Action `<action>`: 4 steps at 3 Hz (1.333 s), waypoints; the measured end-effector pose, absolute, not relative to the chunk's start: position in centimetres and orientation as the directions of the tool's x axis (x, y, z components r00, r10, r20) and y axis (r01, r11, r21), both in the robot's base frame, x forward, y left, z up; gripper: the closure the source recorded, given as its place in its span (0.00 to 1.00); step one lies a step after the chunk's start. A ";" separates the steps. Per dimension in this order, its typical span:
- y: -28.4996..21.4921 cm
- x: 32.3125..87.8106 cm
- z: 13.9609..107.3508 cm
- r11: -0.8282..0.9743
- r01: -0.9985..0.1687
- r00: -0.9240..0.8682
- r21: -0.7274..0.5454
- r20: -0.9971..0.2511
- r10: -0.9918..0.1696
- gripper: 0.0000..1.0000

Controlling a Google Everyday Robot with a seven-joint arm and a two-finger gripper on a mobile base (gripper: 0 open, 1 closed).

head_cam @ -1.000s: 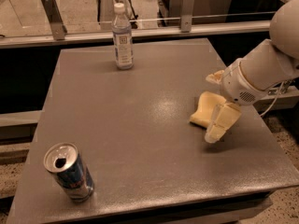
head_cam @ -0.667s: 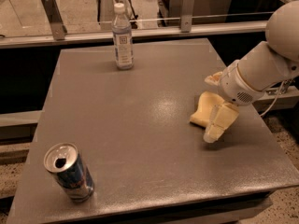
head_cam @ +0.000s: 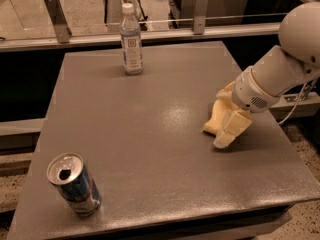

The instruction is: Pick sponge

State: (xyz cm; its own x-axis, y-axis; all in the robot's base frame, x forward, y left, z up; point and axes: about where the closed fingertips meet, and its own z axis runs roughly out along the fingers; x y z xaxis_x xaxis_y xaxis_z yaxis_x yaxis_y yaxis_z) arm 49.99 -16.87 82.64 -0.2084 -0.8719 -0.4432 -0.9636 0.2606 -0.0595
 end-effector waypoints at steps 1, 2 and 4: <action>-16.8 50.0 83.3 0.262 -0.964 -0.213 -0.048 -0.452 -0.866 0.41; -16.5 50.0 84.4 0.260 -0.965 -0.209 -0.046 -0.466 -0.860 0.64; -15.3 50.2 89.7 0.234 -0.971 -0.162 -0.040 -0.607 -0.778 1.00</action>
Offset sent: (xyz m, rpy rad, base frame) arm 0.0006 0.0049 0.0297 0.0507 0.0041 0.0027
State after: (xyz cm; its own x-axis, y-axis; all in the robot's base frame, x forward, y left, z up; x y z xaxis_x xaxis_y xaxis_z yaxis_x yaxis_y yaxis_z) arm 50.21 -15.26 89.67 -0.1622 -0.7779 -0.6071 -0.9714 0.2341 -0.0404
